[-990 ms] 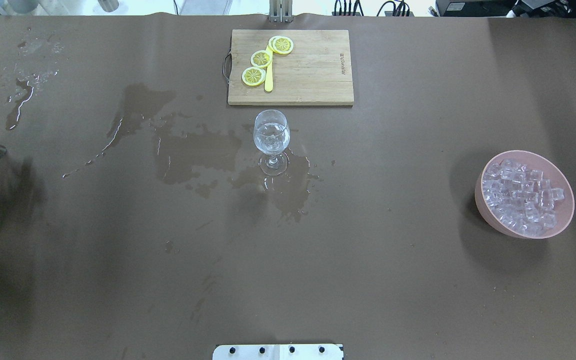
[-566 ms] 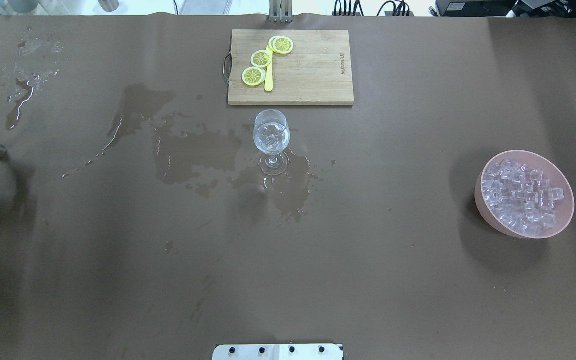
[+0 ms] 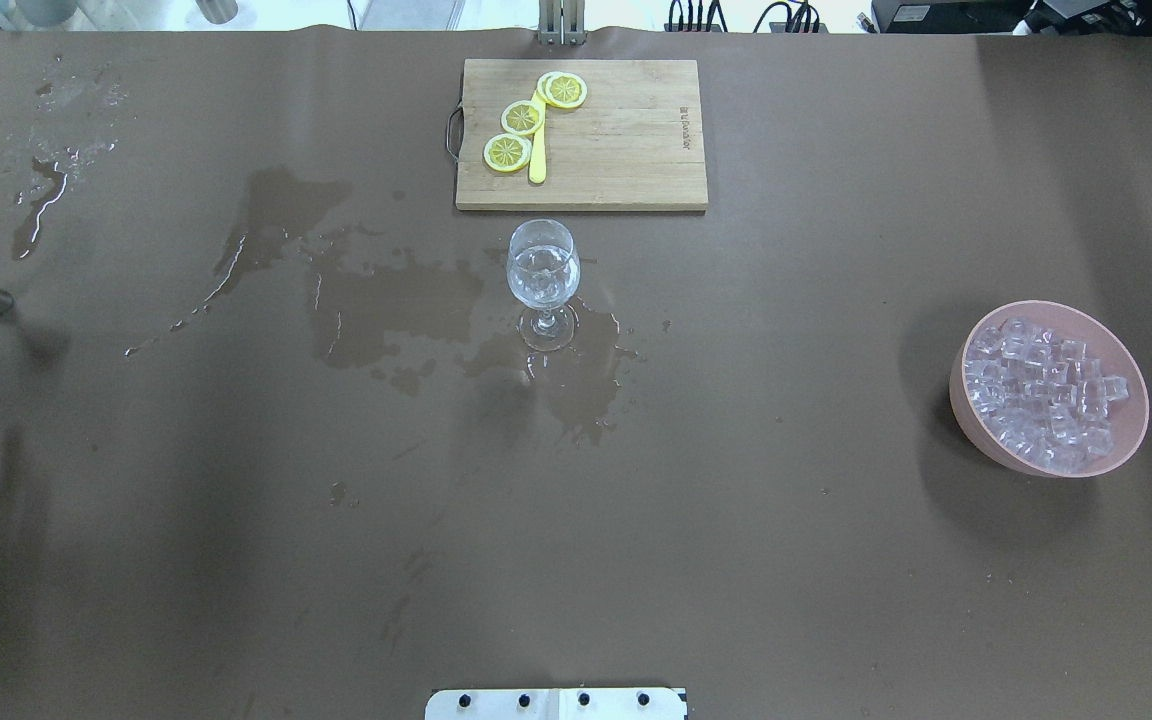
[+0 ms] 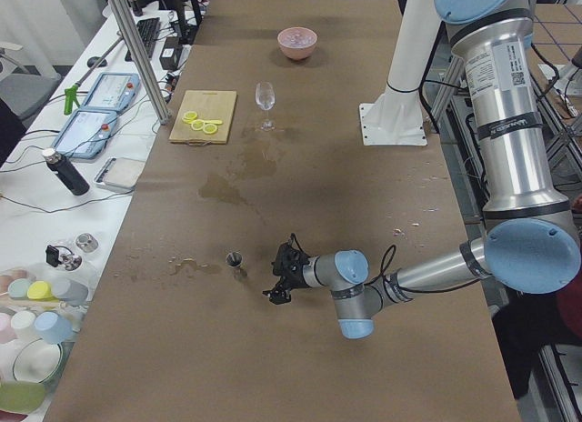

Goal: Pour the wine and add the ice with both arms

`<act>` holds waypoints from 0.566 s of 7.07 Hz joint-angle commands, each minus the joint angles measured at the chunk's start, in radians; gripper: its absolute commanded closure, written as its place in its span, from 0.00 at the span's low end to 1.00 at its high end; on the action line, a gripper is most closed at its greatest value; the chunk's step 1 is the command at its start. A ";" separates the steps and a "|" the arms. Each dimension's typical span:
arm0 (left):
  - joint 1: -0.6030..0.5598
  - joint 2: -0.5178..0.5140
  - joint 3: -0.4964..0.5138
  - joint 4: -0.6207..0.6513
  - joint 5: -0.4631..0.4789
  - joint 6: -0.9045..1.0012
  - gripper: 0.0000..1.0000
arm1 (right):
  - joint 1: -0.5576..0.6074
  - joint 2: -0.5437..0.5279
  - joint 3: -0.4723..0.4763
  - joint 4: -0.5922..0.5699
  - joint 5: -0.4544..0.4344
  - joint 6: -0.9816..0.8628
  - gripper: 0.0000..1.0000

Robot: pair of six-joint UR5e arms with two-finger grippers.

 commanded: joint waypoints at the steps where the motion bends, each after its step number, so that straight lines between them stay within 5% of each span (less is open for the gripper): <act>1: -0.320 -0.035 -0.195 0.378 -0.398 0.013 0.03 | -0.001 -0.002 0.008 -0.001 0.003 0.021 0.00; 4: -0.496 -0.168 -0.291 0.857 -0.596 0.293 0.03 | -0.001 -0.001 0.008 0.001 0.004 0.040 0.00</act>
